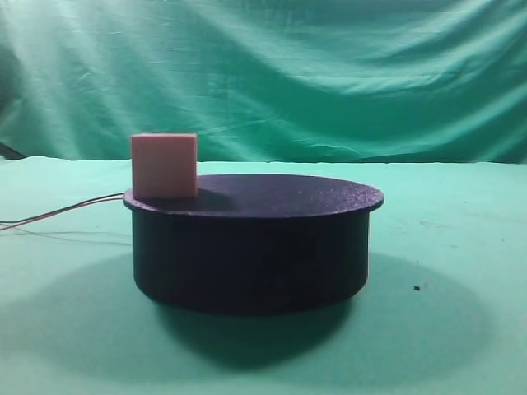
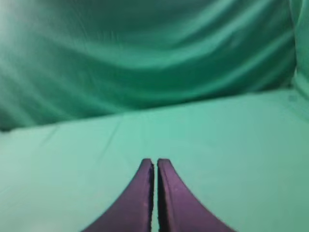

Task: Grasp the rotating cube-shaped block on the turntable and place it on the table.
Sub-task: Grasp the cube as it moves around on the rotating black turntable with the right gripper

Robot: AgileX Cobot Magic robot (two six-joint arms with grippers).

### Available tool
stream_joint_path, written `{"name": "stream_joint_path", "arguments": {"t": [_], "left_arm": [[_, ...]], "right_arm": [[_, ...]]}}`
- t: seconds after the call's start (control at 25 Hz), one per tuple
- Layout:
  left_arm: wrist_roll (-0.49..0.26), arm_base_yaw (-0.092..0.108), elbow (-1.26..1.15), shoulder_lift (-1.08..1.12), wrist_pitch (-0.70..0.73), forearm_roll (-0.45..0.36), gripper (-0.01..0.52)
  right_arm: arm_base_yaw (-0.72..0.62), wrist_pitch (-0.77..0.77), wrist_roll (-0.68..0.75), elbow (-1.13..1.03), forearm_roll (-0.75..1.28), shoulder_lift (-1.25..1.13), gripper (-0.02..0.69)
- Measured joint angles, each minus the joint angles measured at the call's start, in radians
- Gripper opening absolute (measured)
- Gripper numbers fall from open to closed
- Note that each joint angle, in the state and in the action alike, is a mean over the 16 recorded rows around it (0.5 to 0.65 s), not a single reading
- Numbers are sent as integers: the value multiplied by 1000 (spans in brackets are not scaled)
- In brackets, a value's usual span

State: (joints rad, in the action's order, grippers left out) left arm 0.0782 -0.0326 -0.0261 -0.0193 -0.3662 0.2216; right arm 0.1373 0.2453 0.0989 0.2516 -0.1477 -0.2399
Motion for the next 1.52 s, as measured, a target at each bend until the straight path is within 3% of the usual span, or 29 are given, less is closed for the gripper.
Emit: {"name": "stream_joint_path", "arguments": {"t": [0.2,0.4,0.64,0.88,1.04,1.36,1.52], "left_arm": [[0,0,0,0,0,0,0],[0,0,0,0,0,0,0],[0,0,0,0,0,0,0],[0,0,0,0,0,0,0],[0,0,0,0,0,0,0],[0,0,0,0,0,0,0],[0,0,0,0,0,0,0]], "right_arm": [[5,216,-50,90,-35,-191,0],[58,332,-131,163,-70,-397,0],[217,417,-185,280,-78,-654,0],[418,456,-124,419,-52,-890,24],[513,460,-64,503,-48,-1008,119],[572,481,-20,636,-87,-1163,434],[574,493,-20,683,-97,-1232,552]]}}
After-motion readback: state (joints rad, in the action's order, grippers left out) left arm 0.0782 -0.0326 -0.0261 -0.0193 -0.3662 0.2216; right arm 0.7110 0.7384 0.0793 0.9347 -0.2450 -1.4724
